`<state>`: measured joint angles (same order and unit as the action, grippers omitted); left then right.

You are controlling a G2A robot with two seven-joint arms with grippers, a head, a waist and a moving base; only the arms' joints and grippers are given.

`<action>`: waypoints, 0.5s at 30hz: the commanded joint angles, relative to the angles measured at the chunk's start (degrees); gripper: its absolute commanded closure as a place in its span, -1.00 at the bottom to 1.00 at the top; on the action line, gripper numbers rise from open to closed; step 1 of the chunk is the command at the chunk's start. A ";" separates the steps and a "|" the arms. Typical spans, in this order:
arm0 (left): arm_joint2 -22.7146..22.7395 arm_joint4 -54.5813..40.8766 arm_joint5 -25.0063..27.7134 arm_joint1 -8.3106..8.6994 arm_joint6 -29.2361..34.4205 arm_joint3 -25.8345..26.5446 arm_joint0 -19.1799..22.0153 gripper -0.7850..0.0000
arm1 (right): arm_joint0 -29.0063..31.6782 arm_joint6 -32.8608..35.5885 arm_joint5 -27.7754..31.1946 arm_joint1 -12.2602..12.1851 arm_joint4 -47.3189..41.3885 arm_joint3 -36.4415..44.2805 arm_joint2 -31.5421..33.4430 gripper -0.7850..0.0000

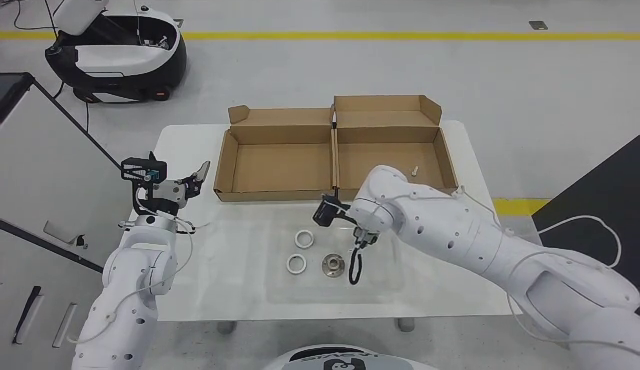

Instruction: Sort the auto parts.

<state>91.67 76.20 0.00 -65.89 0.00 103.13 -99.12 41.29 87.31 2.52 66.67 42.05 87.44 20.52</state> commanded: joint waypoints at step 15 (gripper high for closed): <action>0.00 0.00 0.00 0.00 0.00 0.00 0.00 -1.00 | 0.03 0.69 0.64 -0.85 -2.64 6.57 4.14 1.00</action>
<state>91.67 76.20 0.00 -65.89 0.00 103.13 -99.12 41.36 88.00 3.13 65.96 39.95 93.52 24.26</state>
